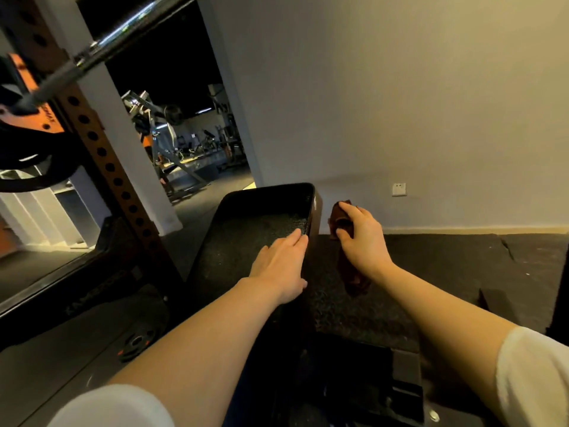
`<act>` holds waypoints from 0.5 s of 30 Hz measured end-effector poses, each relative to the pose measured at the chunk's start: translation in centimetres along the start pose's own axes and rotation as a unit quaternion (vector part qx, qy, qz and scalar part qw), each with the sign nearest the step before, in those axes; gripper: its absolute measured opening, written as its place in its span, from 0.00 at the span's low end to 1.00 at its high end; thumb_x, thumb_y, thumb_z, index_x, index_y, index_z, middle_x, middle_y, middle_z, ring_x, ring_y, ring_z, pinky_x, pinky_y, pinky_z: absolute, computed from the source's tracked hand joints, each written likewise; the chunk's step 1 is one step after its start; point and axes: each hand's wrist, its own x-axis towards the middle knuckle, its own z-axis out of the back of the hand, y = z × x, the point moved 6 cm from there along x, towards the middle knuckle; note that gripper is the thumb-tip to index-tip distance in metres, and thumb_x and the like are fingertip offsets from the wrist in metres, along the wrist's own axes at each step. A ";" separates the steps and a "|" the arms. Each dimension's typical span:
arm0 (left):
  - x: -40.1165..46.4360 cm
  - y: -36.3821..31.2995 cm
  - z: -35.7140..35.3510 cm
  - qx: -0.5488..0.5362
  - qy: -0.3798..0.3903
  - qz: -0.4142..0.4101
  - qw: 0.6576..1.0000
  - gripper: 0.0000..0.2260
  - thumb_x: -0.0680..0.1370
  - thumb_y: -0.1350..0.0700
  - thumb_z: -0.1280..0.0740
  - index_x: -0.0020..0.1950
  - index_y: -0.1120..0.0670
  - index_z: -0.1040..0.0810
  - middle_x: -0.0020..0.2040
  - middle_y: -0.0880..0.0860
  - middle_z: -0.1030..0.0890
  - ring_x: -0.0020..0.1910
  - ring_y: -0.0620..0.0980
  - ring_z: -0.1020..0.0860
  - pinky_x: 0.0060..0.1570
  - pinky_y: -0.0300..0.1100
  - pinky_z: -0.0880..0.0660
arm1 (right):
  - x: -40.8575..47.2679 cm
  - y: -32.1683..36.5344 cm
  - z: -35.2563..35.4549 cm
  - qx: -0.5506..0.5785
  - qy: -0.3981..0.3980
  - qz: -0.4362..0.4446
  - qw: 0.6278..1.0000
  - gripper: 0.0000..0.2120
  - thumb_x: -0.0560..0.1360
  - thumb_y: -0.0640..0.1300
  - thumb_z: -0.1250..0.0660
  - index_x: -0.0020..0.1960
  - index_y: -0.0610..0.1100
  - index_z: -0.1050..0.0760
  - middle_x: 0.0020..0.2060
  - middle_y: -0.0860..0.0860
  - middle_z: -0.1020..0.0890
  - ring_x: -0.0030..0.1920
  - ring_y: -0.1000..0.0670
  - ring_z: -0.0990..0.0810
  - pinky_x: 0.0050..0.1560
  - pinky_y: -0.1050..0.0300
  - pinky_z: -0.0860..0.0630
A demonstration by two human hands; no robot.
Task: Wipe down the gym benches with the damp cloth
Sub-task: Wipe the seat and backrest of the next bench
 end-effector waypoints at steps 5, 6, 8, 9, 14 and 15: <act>2.4 0.5 0.0 0.029 0.036 0.009 0.999 0.45 0.73 0.52 0.26 0.80 0.51 0.54 0.80 0.49 0.55 0.77 0.54 0.47 0.74 0.55 0.42 | 2.9 1.3 -0.8 0.010 -0.009 0.039 0.999 0.27 0.78 0.33 0.37 0.74 0.46 0.36 0.70 0.44 0.33 0.70 0.44 0.33 0.69 0.56 0.37; 2.8 0.7 -0.2 0.035 0.044 0.006 0.998 0.45 0.73 0.52 0.26 0.80 0.51 0.55 0.80 0.49 0.56 0.77 0.54 0.47 0.74 0.55 0.42 | 3.6 1.7 -1.2 0.015 -0.008 0.050 0.999 0.27 0.77 0.33 0.38 0.74 0.46 0.36 0.71 0.45 0.35 0.70 0.44 0.34 0.69 0.57 0.38; 3.3 0.9 -0.8 0.056 0.058 -0.003 0.997 0.46 0.73 0.52 0.26 0.80 0.51 0.55 0.80 0.49 0.56 0.77 0.54 0.45 0.73 0.55 0.41 | 4.9 2.0 -2.4 0.025 0.003 0.058 0.998 0.26 0.77 0.32 0.38 0.74 0.45 0.35 0.72 0.46 0.36 0.72 0.45 0.35 0.70 0.58 0.39; 3.4 1.1 -1.0 0.067 0.058 -0.008 0.996 0.46 0.73 0.51 0.26 0.80 0.51 0.55 0.80 0.49 0.55 0.76 0.54 0.44 0.72 0.54 0.39 | 5.3 2.0 -3.2 0.031 0.007 0.053 0.998 0.26 0.77 0.32 0.38 0.73 0.45 0.34 0.72 0.46 0.35 0.72 0.46 0.35 0.70 0.59 0.40; 3.4 1.6 -1.3 0.071 0.037 -0.033 0.996 0.45 0.74 0.49 0.28 0.80 0.51 0.55 0.80 0.48 0.55 0.74 0.54 0.41 0.71 0.50 0.37 | 3.5 -0.8 -5.6 0.104 -0.051 -0.017 0.993 0.26 0.75 0.28 0.39 0.70 0.44 0.29 0.66 0.48 0.27 0.67 0.48 0.29 0.66 0.62 0.36; 3.5 1.6 -1.4 0.069 0.034 -0.035 0.996 0.45 0.74 0.49 0.28 0.80 0.51 0.55 0.80 0.48 0.55 0.74 0.54 0.42 0.71 0.50 0.38 | 3.0 -1.8 -6.0 0.100 -0.038 -0.030 0.994 0.26 0.74 0.27 0.39 0.69 0.44 0.28 0.65 0.48 0.25 0.66 0.48 0.27 0.65 0.62 0.35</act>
